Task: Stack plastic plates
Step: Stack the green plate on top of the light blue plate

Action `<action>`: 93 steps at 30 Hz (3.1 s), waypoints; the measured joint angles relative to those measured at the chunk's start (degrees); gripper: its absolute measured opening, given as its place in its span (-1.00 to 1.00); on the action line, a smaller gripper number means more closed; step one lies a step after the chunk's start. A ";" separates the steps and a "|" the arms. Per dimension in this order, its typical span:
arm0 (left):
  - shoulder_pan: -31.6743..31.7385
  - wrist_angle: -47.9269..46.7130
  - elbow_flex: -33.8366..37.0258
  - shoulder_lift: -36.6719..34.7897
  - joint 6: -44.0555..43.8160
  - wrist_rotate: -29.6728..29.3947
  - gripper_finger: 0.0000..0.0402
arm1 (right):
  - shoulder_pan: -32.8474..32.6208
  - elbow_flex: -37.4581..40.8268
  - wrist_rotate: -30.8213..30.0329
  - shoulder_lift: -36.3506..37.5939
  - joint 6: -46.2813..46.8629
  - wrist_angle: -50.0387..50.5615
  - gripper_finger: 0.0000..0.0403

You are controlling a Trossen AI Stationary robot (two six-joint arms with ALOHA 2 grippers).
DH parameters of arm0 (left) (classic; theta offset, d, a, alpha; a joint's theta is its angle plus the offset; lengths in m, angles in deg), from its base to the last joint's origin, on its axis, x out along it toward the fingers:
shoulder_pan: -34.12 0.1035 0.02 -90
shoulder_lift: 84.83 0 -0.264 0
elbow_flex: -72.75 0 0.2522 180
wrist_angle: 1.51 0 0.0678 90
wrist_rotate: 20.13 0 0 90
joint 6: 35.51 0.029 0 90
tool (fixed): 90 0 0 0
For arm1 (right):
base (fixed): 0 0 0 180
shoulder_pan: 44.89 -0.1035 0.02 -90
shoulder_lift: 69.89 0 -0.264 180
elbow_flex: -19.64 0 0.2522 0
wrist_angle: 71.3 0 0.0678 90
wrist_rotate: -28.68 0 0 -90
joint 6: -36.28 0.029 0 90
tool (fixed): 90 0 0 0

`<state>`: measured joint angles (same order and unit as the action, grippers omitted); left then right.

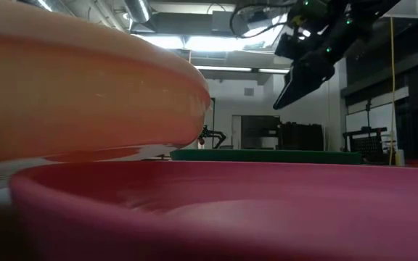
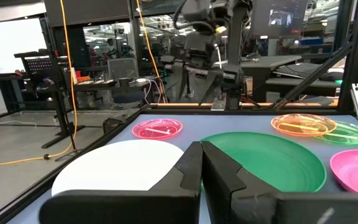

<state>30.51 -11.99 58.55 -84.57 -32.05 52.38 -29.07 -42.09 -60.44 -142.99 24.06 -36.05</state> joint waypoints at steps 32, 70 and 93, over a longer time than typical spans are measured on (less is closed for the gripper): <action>0.01 0.01 0.01 0.00 0.01 -0.01 -0.99 | 3.33 0.00 6.21 -11.17 -0.03 2.42 0.15; 0.00 -0.01 0.00 0.02 0.04 -0.02 -0.99 | 3.33 0.00 10.80 -19.49 -0.06 2.13 0.13; 0.02 -0.01 0.00 0.00 0.14 -0.02 -0.99 | 3.33 0.00 10.76 -19.47 -0.06 2.09 -0.63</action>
<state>30.52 -12.00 58.56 -84.57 -31.91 52.36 -25.73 -42.09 -49.68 -162.47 24.01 -33.96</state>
